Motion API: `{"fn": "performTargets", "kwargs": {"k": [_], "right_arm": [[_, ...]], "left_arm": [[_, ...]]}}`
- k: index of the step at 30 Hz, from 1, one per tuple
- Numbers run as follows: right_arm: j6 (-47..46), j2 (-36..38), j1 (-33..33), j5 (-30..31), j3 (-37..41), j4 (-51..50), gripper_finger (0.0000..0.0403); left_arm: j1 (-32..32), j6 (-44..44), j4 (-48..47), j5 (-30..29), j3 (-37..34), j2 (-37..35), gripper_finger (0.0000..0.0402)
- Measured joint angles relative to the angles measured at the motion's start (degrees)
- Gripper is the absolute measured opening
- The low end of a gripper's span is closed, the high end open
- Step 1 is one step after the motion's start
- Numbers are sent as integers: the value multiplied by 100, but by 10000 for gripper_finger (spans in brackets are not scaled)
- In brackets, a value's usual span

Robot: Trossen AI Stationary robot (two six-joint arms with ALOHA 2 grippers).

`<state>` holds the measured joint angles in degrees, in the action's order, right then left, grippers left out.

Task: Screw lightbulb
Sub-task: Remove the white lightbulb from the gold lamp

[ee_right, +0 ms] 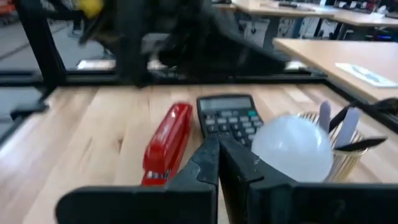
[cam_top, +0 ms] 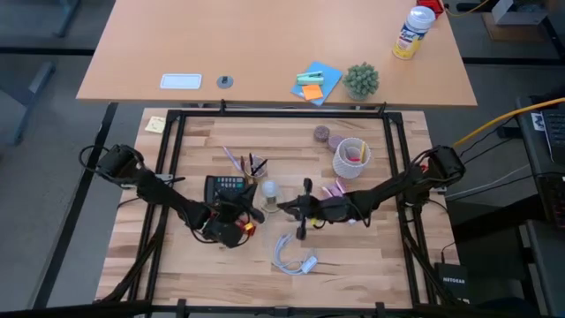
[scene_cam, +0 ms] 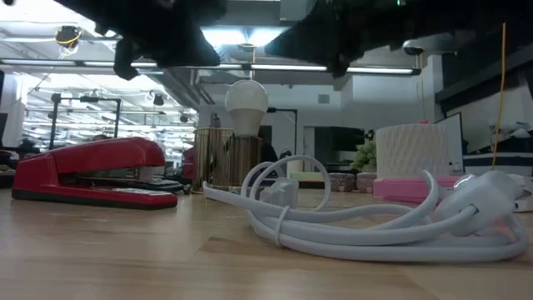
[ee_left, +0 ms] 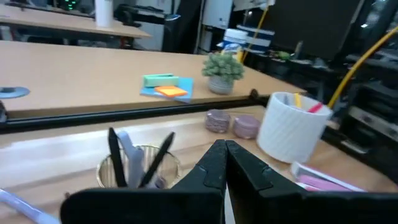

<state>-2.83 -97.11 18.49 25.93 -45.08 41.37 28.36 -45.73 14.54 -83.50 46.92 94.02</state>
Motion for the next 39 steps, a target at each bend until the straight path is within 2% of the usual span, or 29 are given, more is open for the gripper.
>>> {"fn": "performTargets", "kwargs": {"k": [3,8,12,22,27,29,31,39], "right_arm": [[-23,-177,-12,25,3,65,7],[-28,-464,-147,199,5,78,7],[-35,-571,-324,250,3,118,7],[-37,-591,-630,166,11,72,7],[-35,-591,-635,706,20,39,7],[-35,-600,-683,1061,16,85,7],[-41,-600,-703,1453,-5,111,7],[-18,-600,-788,1506,3,206,7]], "left_arm": [[-247,-69,-220,308,0,0,0],[-597,-461,-683,1326,-2,0,0],[-715,-620,-801,1895,-2,0,0],[-439,-746,-873,1825,-20,0,0],[-331,-972,-875,1858,-22,-2,0],[-268,-1015,-687,2259,-4,-3,0],[-191,-1019,-673,2326,9,3,0],[81,-935,-325,2132,2,0,0]]}}
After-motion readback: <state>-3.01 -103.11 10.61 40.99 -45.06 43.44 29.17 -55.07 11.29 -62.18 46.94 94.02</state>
